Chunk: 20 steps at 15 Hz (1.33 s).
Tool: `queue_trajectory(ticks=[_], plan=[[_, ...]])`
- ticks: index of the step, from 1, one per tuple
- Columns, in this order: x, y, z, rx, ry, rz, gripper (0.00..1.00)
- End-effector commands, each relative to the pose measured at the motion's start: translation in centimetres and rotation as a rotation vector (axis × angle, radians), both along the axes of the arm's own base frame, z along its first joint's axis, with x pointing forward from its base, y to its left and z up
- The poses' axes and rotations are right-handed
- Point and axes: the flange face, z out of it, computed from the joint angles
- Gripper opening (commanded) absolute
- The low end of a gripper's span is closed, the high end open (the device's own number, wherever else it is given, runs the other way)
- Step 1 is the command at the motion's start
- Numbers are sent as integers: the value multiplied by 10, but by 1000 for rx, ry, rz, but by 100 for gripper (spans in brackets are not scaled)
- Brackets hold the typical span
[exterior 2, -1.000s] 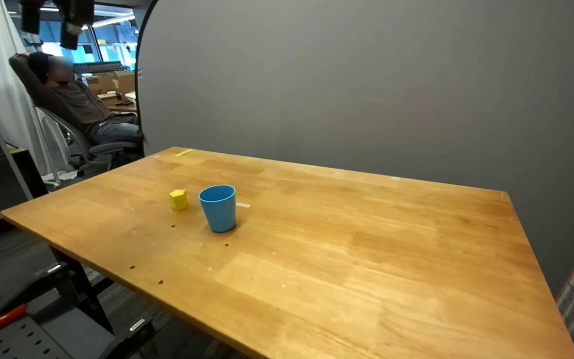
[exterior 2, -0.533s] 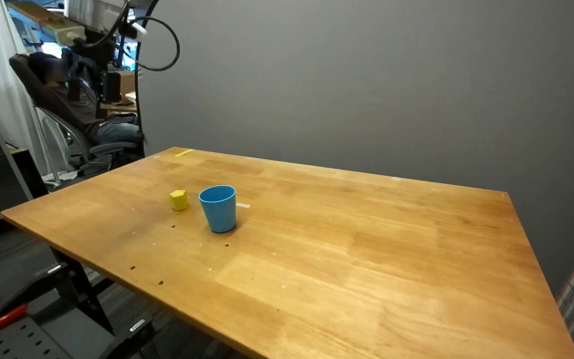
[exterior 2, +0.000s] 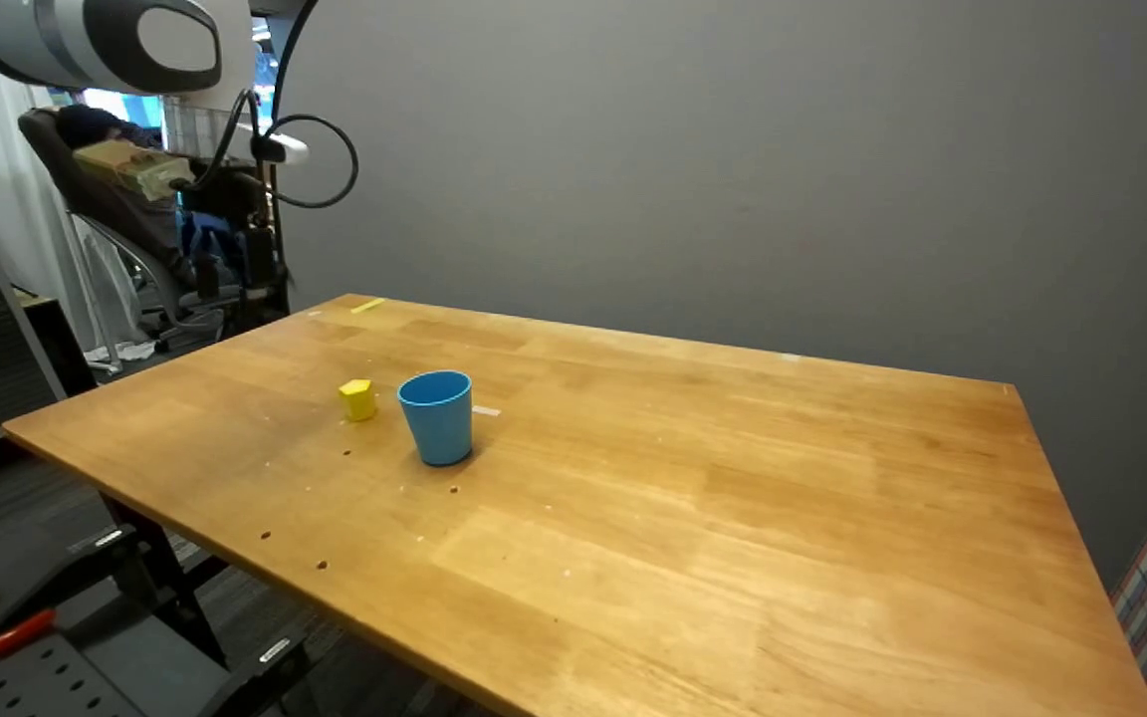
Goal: Place the yellow block inside the light blue cup
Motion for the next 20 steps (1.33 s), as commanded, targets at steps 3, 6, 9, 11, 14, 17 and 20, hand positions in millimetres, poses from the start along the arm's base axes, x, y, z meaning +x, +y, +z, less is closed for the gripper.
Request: queue_trajectory(ticks=[3,6,9,11,14,17,20], plan=[[18,-28,-31,-219,-44,-107,100],[21,-34,-54,-251,-29,-151,100],[24,-30,-76,-242,9,-164,100],[28,-27,-89,-231,19,-164,100],[40,-22,-102,-235,4,-149,100],[56,-24,-111,-247,-9,-147,100],[71,-31,-117,-258,-18,-155,100]])
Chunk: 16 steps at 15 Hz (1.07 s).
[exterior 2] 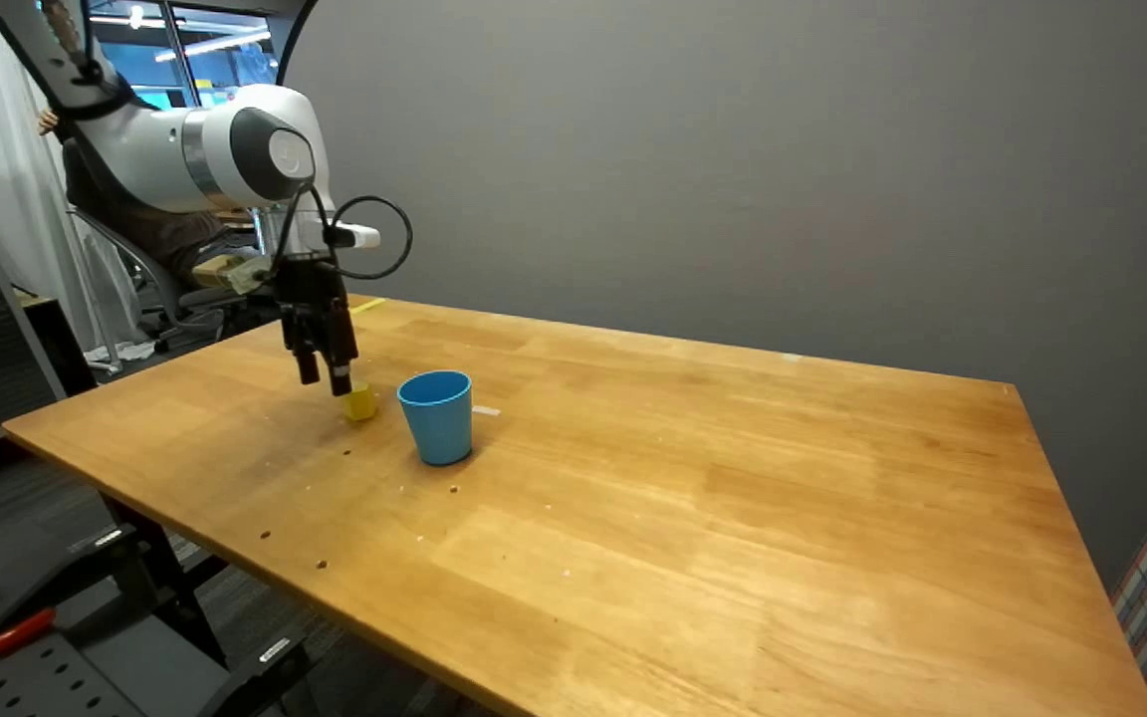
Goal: Place the yellow block inside the light blue cup
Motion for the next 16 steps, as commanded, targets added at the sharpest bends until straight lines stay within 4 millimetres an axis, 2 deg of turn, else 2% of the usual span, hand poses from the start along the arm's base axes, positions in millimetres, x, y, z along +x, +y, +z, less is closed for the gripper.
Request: queue_trajectory(ticks=[1,4,5,7,11,13,16], plan=[[24,-5,-7,-22,-34,0,100],[30,-11,-13,-48,-37,14,99],[31,-12,-15,-60,-36,23,74],[32,-13,-19,-59,-31,28,71],[29,-10,-20,-53,-25,29,38],[31,-10,-6,-55,-34,26,22],[42,-24,60,-57,-143,-13,21]])
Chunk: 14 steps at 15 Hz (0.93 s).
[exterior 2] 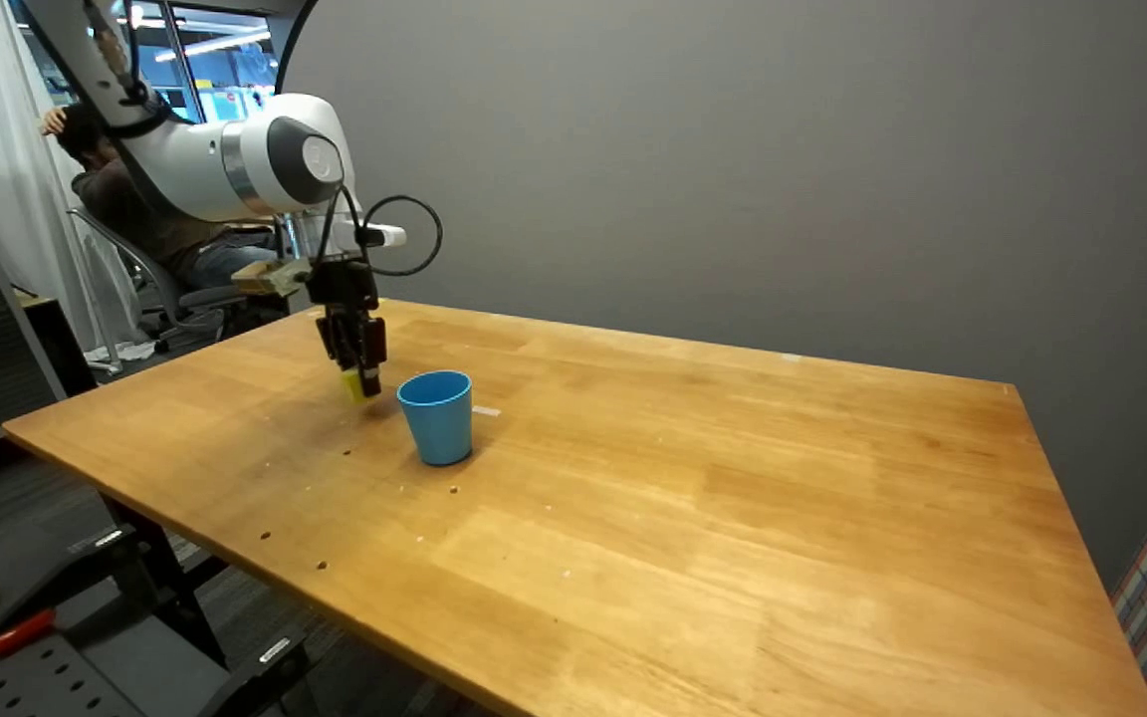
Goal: Place the yellow block inside the light blue cup
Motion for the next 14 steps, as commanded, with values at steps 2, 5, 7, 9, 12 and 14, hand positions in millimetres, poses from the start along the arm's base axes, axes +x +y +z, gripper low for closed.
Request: queue_trajectory(ticks=[2,5,7,9,12,14], plan=[[18,-31,104,-33,-177,-66,21],[23,-65,151,-65,-265,-180,21],[16,-91,163,-79,-272,-294,21],[3,-110,157,-79,-222,-415,21],[-24,-128,128,-89,-121,-541,21],[-38,-137,110,-88,-73,-596,21]])
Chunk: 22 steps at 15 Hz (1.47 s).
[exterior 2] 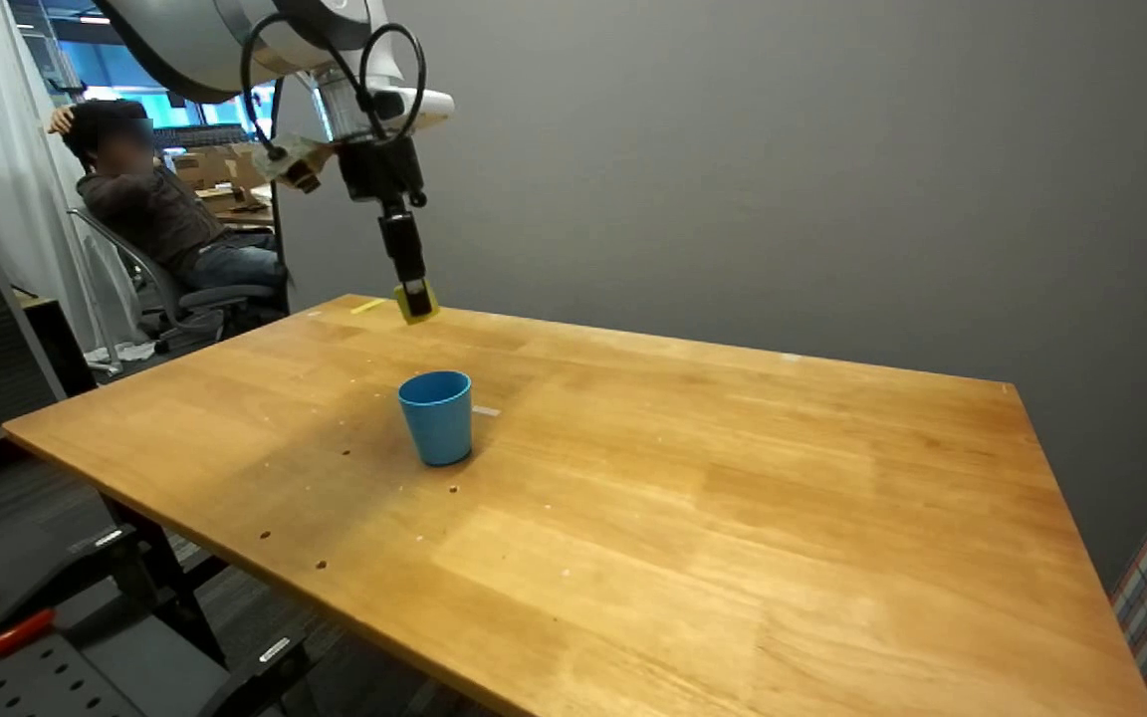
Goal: Place the yellow block inside the light blue cup
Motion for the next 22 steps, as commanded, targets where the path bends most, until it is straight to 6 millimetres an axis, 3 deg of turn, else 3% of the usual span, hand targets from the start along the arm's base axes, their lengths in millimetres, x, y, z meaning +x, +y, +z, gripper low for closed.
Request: queue_trajectory(ticks=[1,4,9,20,21,22], plan=[[-30,-12,-19,26,53,-105,21],[-38,-23,-33,15,70,-143,21],[-35,-36,-37,-6,56,-146,21],[-23,-30,-67,-6,53,-75,21],[-20,-30,-70,-5,52,-70,51],[-18,-31,-73,-6,58,-66,72]])
